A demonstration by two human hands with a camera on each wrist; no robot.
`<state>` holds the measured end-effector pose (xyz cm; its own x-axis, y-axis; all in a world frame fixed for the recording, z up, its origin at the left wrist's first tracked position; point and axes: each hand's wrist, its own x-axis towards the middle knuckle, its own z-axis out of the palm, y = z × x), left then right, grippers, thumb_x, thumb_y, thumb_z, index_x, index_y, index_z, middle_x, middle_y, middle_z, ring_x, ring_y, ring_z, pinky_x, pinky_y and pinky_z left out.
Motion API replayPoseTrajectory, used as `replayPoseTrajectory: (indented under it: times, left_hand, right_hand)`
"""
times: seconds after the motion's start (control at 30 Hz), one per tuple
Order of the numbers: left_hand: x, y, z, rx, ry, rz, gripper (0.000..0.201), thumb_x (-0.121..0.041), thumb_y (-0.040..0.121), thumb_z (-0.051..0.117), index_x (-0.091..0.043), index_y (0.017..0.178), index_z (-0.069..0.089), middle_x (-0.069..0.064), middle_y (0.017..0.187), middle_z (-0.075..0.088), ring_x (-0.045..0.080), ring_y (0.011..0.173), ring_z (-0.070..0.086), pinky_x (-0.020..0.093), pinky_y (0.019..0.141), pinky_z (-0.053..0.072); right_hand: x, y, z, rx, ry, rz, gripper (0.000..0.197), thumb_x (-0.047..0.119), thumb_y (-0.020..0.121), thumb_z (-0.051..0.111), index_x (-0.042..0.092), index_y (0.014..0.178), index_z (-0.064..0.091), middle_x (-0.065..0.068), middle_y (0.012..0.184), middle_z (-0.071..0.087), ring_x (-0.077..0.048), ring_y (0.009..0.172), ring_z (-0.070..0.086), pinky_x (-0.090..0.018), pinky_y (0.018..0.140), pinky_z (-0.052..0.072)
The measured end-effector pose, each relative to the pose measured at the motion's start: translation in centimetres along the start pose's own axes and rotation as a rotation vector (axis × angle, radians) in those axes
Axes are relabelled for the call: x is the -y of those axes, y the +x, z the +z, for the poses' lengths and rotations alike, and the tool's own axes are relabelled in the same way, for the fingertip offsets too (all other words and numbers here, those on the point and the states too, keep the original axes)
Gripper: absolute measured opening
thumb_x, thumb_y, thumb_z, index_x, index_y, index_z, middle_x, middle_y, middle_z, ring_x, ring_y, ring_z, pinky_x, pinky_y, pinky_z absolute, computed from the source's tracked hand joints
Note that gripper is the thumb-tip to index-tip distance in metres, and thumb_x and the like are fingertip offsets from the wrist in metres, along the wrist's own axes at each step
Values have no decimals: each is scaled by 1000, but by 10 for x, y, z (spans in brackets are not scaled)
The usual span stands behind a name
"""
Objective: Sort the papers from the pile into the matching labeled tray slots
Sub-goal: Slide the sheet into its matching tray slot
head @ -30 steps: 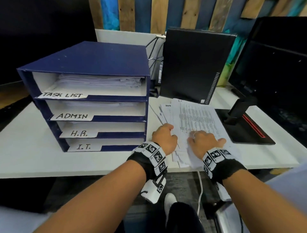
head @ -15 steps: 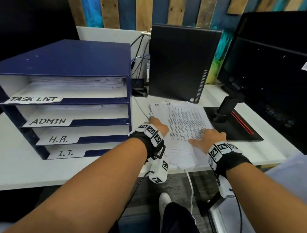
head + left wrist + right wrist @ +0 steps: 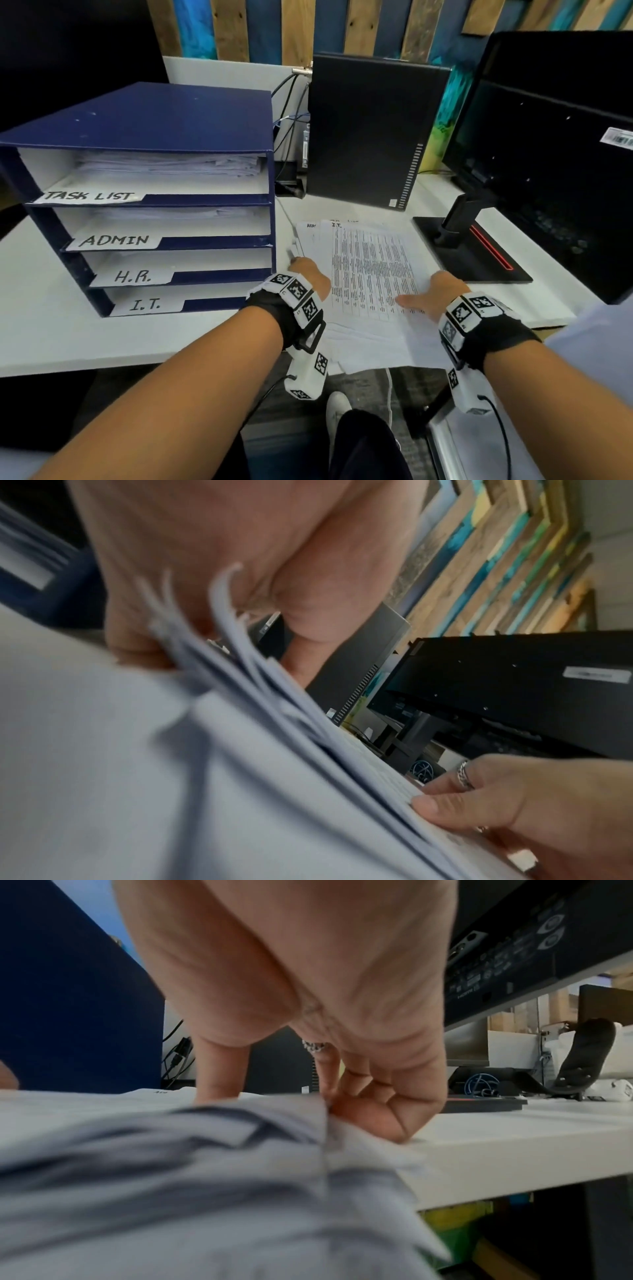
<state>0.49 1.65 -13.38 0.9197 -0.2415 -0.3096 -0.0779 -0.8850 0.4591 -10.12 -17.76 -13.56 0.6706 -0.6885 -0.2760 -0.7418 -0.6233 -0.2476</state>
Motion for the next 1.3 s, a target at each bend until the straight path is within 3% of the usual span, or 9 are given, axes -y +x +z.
replayPoseTrajectory:
  times: [0.1,0.2,0.53,0.7,0.83,0.97,1.1,1.2,1.3]
  left_hand:
    - [-2,-4,6,-2,148,-78,67,-34,94,58,-4,146,28,20,143,36,37,129,42,38,101,42]
    - [-9,-7,10,-10,200,-23,50,-38,94,54,-14,136,41,10,145,26,38,129,33,46,109,34]
    - [-8,3,23,-1,240,-17,62,-35,81,70,-15,132,41,12,133,35,34,124,34,48,105,37]
    - [-8,3,9,58,182,-57,62,-39,79,73,-7,123,43,17,127,43,34,125,40,42,94,46]
    - [-3,3,-5,50,136,-16,32,-22,90,67,-6,76,44,4,78,49,19,89,54,25,74,44]
    - [3,-7,-11,-53,-17,25,7,-7,94,57,0,98,57,13,116,63,26,110,61,25,72,43]
    - [8,-19,-5,-135,-195,57,19,-2,93,49,-7,75,49,10,93,62,25,88,60,25,70,46]
    - [2,-25,-3,-131,-408,49,15,-8,95,45,-1,102,56,11,99,62,27,88,59,29,66,44]
    - [-3,-24,-6,-106,-468,-6,21,-10,96,49,-5,77,44,6,78,51,23,84,53,30,69,43]
  right_hand:
    - [-4,-3,-2,-30,51,33,65,42,78,83,2,122,56,-6,100,65,-23,87,60,-31,74,48]
    - [-10,-3,-10,-104,190,81,34,19,82,81,2,109,68,-14,105,70,-27,85,62,-30,76,50]
    - [-45,9,-30,-290,279,206,21,-2,90,58,4,107,68,-15,90,63,-27,63,56,-28,50,44]
    - [-29,4,-19,-142,272,116,17,5,89,64,1,105,68,-12,87,67,-27,73,64,-29,59,49]
    - [-12,0,-12,-97,234,23,38,17,86,76,4,118,61,-13,110,68,-29,88,63,-33,73,51]
    - [-11,-1,-14,-140,254,42,25,11,87,74,7,111,69,-9,92,68,-23,74,63,-26,56,46]
    - [-14,-2,-19,-207,334,77,11,4,89,68,8,99,71,-6,77,63,-21,65,58,-27,61,47]
    - [-14,-4,-14,-198,335,33,16,3,91,65,4,106,70,-7,83,60,-23,75,55,-28,74,44]
    - [-15,-6,-5,-197,307,-25,18,4,92,64,-4,106,70,-15,86,65,-18,64,50,-24,57,40]
